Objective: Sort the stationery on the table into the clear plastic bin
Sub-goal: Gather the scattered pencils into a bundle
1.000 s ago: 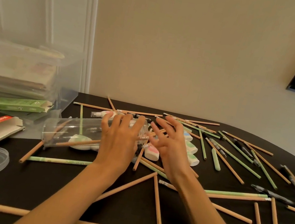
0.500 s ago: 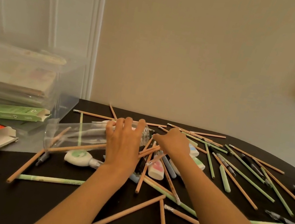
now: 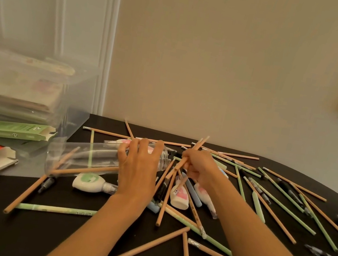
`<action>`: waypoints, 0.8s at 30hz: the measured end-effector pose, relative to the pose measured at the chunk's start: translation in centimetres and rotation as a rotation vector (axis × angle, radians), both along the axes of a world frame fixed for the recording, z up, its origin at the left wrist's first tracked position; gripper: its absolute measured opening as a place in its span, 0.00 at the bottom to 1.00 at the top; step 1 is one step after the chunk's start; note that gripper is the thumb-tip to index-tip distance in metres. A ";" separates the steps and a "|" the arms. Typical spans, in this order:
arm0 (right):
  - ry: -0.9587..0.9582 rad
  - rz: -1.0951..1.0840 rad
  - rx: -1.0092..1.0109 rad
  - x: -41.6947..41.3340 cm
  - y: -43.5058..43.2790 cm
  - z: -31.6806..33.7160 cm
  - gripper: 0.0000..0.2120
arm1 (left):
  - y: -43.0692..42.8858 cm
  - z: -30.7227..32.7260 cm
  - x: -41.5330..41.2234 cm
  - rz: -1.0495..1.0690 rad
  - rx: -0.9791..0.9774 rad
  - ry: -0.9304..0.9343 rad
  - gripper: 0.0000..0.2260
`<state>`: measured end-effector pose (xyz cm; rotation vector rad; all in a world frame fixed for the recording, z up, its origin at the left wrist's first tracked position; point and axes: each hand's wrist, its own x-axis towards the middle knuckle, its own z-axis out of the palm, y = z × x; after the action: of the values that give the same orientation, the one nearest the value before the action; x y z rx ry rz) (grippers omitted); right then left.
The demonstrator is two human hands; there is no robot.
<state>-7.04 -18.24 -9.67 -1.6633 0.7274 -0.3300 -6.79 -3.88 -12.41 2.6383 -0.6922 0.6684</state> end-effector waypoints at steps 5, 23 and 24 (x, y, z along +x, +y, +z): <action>-0.409 -0.141 0.220 -2.7 0.2 0.1 0.10 | 0.0 0.4 -0.1 -0.010 0.012 0.011 0.32; -0.328 0.386 0.131 -6.3 2.6 1.4 0.15 | -0.3 1.9 -0.9 -0.052 -0.093 -0.082 0.27; -0.315 0.440 0.108 -6.5 2.5 1.3 0.16 | -0.2 1.8 -0.8 -0.050 -0.088 -0.074 0.28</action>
<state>-13.58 -15.78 -8.34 -1.5715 0.1335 -0.2246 -7.63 -4.13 -10.61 2.5192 -0.7299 0.7676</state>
